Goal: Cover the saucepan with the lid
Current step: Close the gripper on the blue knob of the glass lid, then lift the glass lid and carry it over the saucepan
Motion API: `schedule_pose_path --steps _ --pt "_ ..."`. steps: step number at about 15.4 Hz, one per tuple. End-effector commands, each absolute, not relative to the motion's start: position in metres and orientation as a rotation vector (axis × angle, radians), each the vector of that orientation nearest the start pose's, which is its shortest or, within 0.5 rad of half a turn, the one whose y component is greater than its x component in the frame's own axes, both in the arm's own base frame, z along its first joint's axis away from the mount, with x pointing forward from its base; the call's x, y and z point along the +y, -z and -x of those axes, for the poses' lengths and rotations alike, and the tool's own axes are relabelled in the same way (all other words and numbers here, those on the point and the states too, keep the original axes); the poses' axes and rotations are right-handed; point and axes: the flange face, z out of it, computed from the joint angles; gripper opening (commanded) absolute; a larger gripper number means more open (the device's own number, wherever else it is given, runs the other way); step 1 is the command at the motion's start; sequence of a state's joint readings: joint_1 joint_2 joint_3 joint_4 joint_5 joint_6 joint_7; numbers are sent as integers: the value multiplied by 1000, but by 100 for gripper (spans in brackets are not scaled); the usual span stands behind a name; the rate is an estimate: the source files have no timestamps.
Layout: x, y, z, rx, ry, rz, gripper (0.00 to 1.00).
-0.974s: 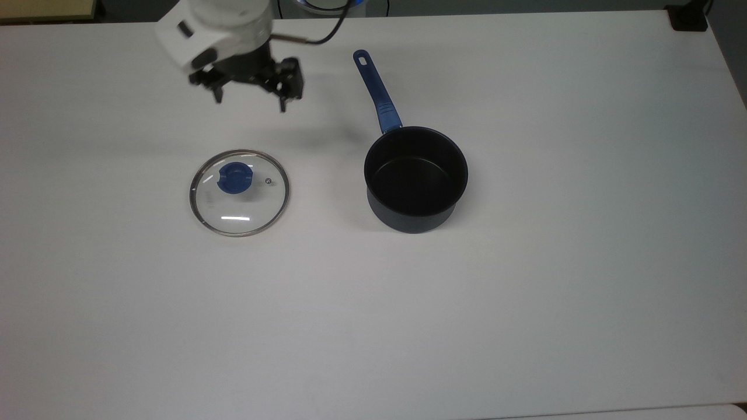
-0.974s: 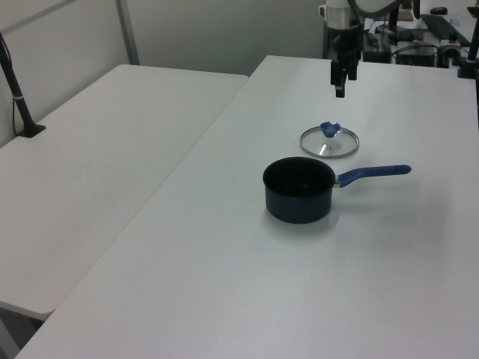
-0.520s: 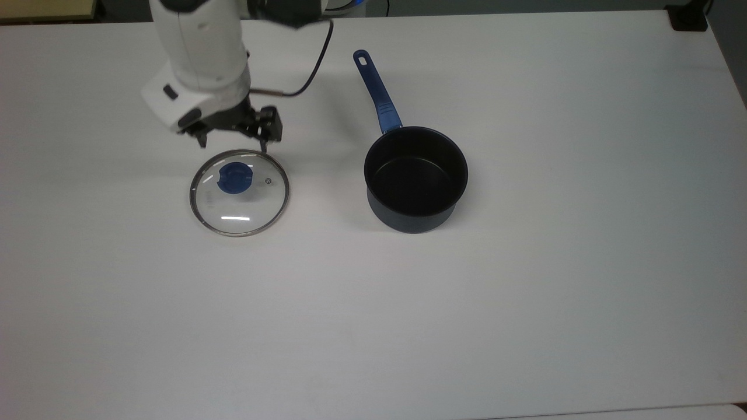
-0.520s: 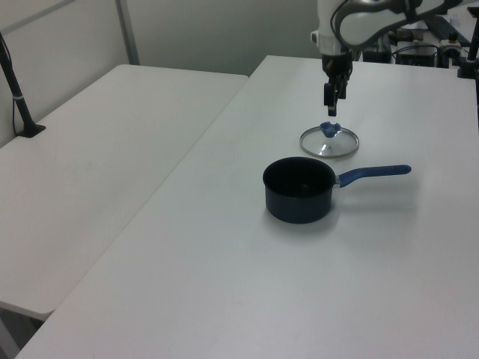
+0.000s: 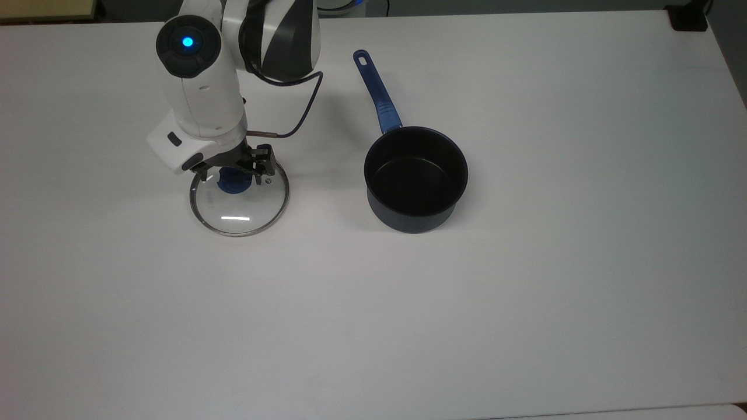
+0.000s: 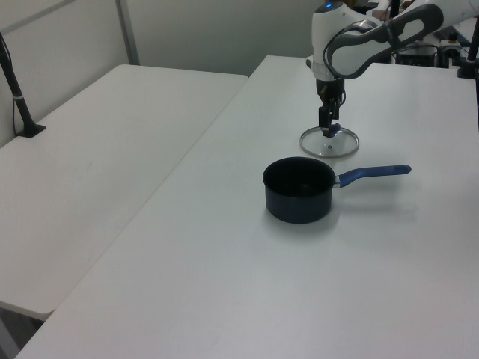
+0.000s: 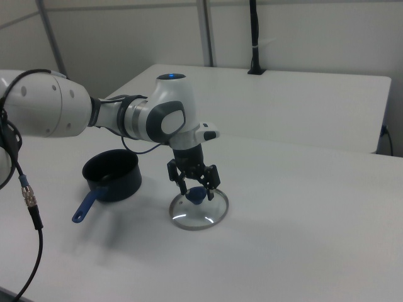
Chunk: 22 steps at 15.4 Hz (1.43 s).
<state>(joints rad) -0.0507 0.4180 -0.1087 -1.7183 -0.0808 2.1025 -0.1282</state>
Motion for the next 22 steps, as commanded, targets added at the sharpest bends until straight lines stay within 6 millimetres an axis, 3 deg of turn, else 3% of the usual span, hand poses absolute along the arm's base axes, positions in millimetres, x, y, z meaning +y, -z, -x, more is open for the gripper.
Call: schedule_pose_path --steps 1,5,8,9,10,11,13,14,17,19,21,22 --pt "-101 -342 -648 -68 -61 3256 75" --pt "-100 -343 -650 -60 -32 3250 36" --pt "-94 -370 -650 -52 8 3249 33" --pt "-80 -389 -646 -67 -13 3237 33" --pt "-45 -414 -646 -130 -17 3225 34" --pt "-25 -423 -643 -149 -43 3220 34" --pt "37 -450 -634 -177 -29 3218 34" --pt "54 -461 -633 -161 -15 3217 34" --pt "108 -474 -629 -167 21 3211 34" --pt "150 -470 -624 -194 29 3205 34" --pt "177 -463 -619 -203 27 3205 36" --pt "180 -459 -619 -199 18 3207 36"
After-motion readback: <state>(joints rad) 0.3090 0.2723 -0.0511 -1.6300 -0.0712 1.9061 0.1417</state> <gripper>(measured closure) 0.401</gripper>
